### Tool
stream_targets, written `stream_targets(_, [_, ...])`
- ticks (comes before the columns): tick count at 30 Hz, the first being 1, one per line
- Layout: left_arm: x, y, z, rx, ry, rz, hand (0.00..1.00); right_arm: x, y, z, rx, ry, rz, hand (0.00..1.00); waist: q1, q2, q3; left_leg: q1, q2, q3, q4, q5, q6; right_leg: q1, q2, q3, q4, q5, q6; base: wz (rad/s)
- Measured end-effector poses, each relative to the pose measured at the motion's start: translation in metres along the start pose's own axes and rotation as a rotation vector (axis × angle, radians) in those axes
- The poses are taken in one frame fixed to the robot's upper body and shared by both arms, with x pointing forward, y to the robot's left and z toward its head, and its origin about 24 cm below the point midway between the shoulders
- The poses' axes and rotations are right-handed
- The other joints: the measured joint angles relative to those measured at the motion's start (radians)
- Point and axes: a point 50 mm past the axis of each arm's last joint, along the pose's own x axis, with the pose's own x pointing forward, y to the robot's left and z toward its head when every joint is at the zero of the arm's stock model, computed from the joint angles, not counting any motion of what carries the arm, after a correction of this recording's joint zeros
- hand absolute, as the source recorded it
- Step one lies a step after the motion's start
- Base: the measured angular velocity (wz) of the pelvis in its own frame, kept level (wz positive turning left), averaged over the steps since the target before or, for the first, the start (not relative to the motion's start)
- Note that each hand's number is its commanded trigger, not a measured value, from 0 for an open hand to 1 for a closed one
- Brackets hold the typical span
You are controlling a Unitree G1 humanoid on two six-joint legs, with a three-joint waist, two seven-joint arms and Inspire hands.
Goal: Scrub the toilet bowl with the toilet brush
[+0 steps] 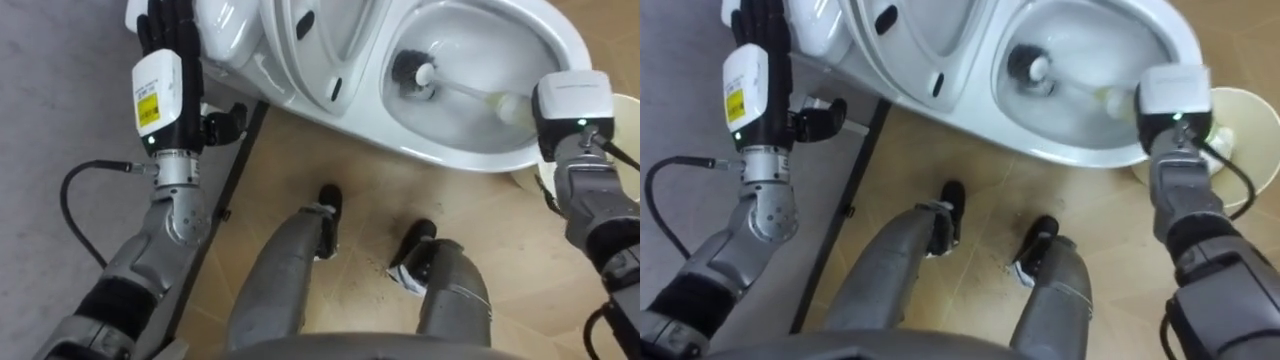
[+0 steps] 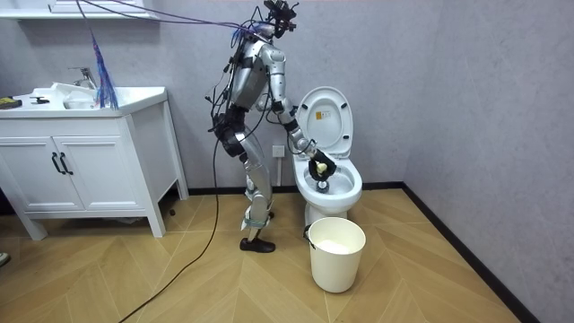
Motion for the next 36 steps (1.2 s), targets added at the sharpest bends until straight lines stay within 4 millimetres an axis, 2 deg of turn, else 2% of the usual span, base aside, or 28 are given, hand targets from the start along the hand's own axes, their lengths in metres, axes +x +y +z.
stream_targets(4, [-0.008,-0.003,-0.007,0.009,0.029,-0.021,0.0,-0.007,0.008,0.004,0.037,0.012,0.033,1.0,0.003,0.025,-0.0131,0.017,0.006,0.005,-0.023,0.001,0.0,0.02,0.018,0.007,-0.042,0.024,0.007,-0.11])
stream_targets(6, [-0.009,-0.005,-0.006,-0.005,0.036,-0.024,0.0,-0.007,0.01,0.003,0.067,0.027,0.043,1.0,0.005,0.029,-0.0154,0.02,0.005,0.007,-0.028,0.001,0.0,0.019,0.019,0.011,-0.042,0.024,0.007,-0.03])
stream_targets(11, [-0.01,-0.005,-0.006,0.009,0.039,-0.022,0.0,-0.007,0.015,-0.016,0.129,0.107,0.051,1.0,0.006,0.035,-0.0145,0.02,-0.002,0.007,-0.037,0.002,-0.001,0.011,0.011,0.01,-0.033,0.017,0.008,0.04])
stream_targets(16, [-0.011,-0.006,-0.004,-0.003,0.043,-0.016,0.0,-0.004,0.011,-0.017,0.171,0.111,0.035,1.0,-0.001,0.027,-0.0093,0.017,-0.015,0.015,-0.034,0.003,-0.001,-0.011,-0.018,0.021,0.0,-0.007,0.006,0.05])
stream_targets(17, [-0.011,-0.006,-0.004,-0.006,0.045,-0.013,0.0,-0.003,0.009,-0.015,0.166,0.097,0.035,1.0,-0.003,0.02,-0.0054,0.018,-0.017,0.017,-0.035,0.003,-0.001,-0.013,-0.021,0.021,0.004,-0.011,0.006,0.04])
stream_targets(18, [-0.011,-0.005,-0.004,-0.006,0.046,-0.012,0.0,-0.003,0.007,-0.014,0.162,0.09,0.033,1.0,-0.004,0.024,-0.0076,0.018,-0.017,0.017,-0.035,0.003,-0.001,-0.013,-0.021,0.021,0.006,-0.013,0.007,0.05])
stream_targets(20, [-0.011,-0.003,-0.004,-0.009,0.047,-0.002,0.0,-0.001,0.001,-0.007,0.155,0.069,0.031,1.0,-0.005,0.019,-0.0048,0.015,-0.015,0.017,-0.027,0.002,-0.002,-0.015,-0.017,0.023,0.012,-0.017,0.006,0.0])
stream_targets(26, [-0.011,0.002,-0.006,-0.05,0.077,0.032,0.0,-0.015,-0.004,0.019,0.194,0.016,0.05,1.0,-0.008,0.023,-0.0079,0.008,0.018,0.017,-0.017,-0.003,-0.011,-0.004,0.026,0.02,-0.025,0.002,-0.006,-0.09])
stream_targets(31, [-0.015,0.001,-0.013,-0.056,0.113,0.049,0.0,-0.015,-0.006,0.021,0.213,0.015,0.063,1.0,-0.014,0.032,-0.0136,0.009,0.04,0.025,-0.014,-0.006,-0.018,-0.001,0.046,0.025,-0.036,0.015,-0.016,-0.12])
stream_targets(33, [-0.016,0.002,-0.015,-0.045,0.116,0.052,0.0,-0.013,-0.004,0.018,0.236,0.027,0.061,1.0,-0.017,0.032,-0.0137,0.012,0.039,0.026,-0.016,-0.004,-0.02,-0.004,0.045,0.029,-0.031,0.015,-0.018,-0.04])
stream_targets(36, [-0.017,0.001,-0.016,-0.03,0.122,0.047,0.0,-0.008,-0.001,0.007,0.341,0.077,0.042,1.0,-0.024,0.023,-0.0115,0.015,0.028,0.047,-0.021,-0.001,-0.017,-0.024,0.023,0.043,0.0,0.002,-0.016,0.0])
